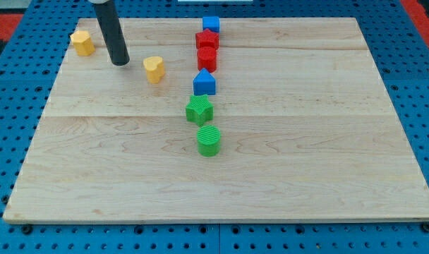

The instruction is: Slide the yellow heart to the left of the green circle

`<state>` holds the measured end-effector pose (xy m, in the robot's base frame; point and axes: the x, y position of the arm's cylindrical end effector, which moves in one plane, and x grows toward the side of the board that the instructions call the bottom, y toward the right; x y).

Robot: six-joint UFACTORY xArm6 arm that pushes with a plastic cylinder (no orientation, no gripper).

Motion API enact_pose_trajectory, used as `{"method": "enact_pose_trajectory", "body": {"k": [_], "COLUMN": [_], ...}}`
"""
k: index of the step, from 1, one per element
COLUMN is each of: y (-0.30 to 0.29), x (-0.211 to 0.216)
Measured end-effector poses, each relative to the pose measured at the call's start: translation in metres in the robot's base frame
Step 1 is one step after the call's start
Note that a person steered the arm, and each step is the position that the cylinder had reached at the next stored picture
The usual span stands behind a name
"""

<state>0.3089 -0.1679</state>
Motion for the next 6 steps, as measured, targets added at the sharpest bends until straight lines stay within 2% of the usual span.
{"method": "enact_pose_trajectory", "body": {"k": [1,2,3,5,6], "y": [0.050,0.058,0.070,0.085,0.023], "x": [-0.008,0.037,0.113,0.165,0.160]}}
